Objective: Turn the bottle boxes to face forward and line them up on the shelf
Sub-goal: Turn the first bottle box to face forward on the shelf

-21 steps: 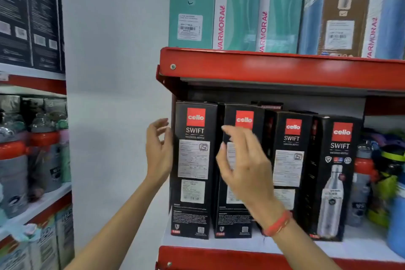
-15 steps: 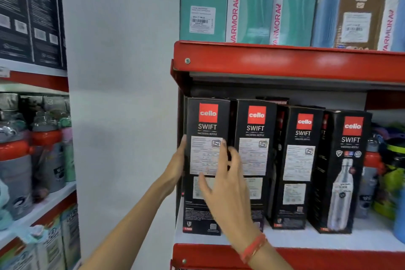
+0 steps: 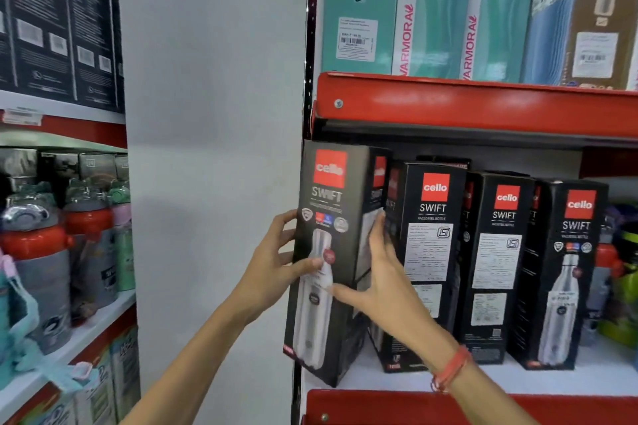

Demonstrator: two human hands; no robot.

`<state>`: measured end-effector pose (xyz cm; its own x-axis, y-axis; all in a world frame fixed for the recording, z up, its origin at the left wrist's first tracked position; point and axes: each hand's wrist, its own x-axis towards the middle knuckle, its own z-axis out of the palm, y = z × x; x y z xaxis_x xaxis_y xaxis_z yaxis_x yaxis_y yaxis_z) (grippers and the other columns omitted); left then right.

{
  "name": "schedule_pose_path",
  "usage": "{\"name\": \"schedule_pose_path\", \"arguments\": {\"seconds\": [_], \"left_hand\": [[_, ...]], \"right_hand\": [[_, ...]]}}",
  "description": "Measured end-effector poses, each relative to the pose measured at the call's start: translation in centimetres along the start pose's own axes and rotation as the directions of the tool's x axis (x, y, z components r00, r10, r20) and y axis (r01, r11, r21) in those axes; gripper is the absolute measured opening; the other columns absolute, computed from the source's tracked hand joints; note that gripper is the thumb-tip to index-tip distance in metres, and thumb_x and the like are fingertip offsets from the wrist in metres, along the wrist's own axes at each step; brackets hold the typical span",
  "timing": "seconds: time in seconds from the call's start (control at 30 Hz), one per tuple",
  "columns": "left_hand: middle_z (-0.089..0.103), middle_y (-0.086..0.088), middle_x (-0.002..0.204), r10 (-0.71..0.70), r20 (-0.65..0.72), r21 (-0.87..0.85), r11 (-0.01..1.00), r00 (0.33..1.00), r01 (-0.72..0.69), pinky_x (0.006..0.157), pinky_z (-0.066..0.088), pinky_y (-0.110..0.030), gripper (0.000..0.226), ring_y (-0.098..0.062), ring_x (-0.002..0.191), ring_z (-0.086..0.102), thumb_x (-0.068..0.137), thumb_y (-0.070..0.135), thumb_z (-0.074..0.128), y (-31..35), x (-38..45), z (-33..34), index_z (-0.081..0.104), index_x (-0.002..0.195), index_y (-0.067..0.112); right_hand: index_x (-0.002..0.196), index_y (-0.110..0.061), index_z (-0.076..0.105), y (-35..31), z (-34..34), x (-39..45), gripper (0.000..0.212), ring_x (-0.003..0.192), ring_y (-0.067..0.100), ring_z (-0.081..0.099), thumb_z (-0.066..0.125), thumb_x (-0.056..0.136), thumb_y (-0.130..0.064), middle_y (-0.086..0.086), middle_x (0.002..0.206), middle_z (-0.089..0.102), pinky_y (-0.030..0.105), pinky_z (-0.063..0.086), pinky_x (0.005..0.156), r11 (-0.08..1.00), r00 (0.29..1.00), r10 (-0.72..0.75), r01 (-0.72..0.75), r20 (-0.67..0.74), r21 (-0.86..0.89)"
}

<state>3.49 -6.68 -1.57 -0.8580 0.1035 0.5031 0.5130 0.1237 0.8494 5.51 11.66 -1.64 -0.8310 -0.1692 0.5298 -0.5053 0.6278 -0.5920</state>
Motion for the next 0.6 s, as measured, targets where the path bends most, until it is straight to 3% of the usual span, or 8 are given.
{"name": "schedule_pose_path", "arguments": {"seconds": [0.07, 0.13, 0.3, 0.4, 0.5, 0.6], "left_hand": [[0.065, 0.003, 0.122, 0.05, -0.043, 0.042, 0.998, 0.998, -0.049, 0.072, 0.059, -0.025, 0.067, -0.018, 0.098, 0.071, 0.078, 0.002, 0.073, -0.3, -0.4, 0.6, 0.042, 0.124, 0.039], [0.065, 0.007, 0.12, 0.082, -0.109, 0.071, 0.995, 0.991, -0.074, 0.076, 0.06, -0.027, 0.072, -0.018, 0.103, 0.069, 0.078, 0.001, 0.073, -0.6, -0.8, 1.5, 0.039, 0.126, 0.044], [0.06, 0.014, 0.121, 0.106, -0.252, 0.112, 0.991, 0.962, -0.08, 0.091, 0.056, -0.041, 0.077, -0.014, 0.12, 0.059, 0.081, 0.002, 0.07, -0.8, -0.8, 4.0, 0.035, 0.141, 0.036], [0.06, 0.011, 0.126, 0.105, -0.27, 0.176, 0.983, 0.957, -0.058, 0.089, 0.057, -0.034, 0.08, -0.004, 0.107, 0.062, 0.084, 0.003, 0.068, -1.3, -1.1, 4.9, 0.03, 0.145, 0.038], [0.059, 0.005, 0.134, 0.101, -0.257, 0.252, 0.967, 0.961, -0.034, 0.091, 0.056, -0.038, 0.081, -0.009, 0.108, 0.064, 0.085, 0.002, 0.065, -1.6, -1.3, 5.4, 0.026, 0.146, 0.039], [0.057, 0.009, 0.133, 0.073, -0.237, 0.259, 0.966, 0.969, -0.01, 0.095, 0.054, -0.042, 0.081, -0.015, 0.113, 0.062, 0.086, 0.003, 0.065, -1.6, -1.1, 5.2, 0.024, 0.147, 0.037]], "right_hand": [[0.148, -0.032, -0.021, 0.2, -0.2, 0.7, 0.121, 0.131, 0.013, 0.042, 0.076, 0.077, -0.024, 0.0, 0.154, 0.033, 0.021, 0.036, 0.098, 0.999, 1.0, 0.002, -0.002, -0.003, 0.044], [0.148, -0.035, -0.02, 0.3, -0.4, 1.2, 0.12, 0.121, 0.009, 0.051, 0.075, 0.078, -0.012, -0.005, 0.143, 0.048, 0.02, 0.039, 0.093, 0.999, 1.0, 0.004, -0.004, 0.011, 0.048], [0.147, -0.039, -0.02, 0.6, -1.1, 2.1, 0.118, 0.112, 0.016, 0.061, 0.07, 0.08, -0.002, -0.001, 0.142, 0.051, 0.023, 0.044, 0.088, 1.0, 0.999, -0.023, 0.023, -0.036, -0.014], [0.149, -0.036, -0.015, 1.3, -0.5, 1.8, 0.115, 0.115, 0.015, 0.058, 0.07, 0.081, 0.0, 0.0, 0.142, 0.051, 0.02, 0.041, 0.087, 1.0, 0.998, 0.015, -0.016, -0.063, -0.017], [0.15, -0.034, -0.013, 1.8, 0.4, 1.1, 0.11, 0.118, 0.016, 0.056, 0.069, 0.083, -0.004, 0.001, 0.142, 0.051, 0.023, 0.043, 0.092, 0.997, 0.993, 0.058, -0.063, -0.099, -0.05], [0.152, -0.024, 0.011, 1.9, 0.6, 0.8, 0.088, 0.115, 0.019, 0.059, 0.068, 0.086, -0.017, 0.004, 0.135, 0.057, 0.035, 0.05, 0.097, 0.992, 0.971, -0.002, -0.028, -0.24, -0.121]]}}
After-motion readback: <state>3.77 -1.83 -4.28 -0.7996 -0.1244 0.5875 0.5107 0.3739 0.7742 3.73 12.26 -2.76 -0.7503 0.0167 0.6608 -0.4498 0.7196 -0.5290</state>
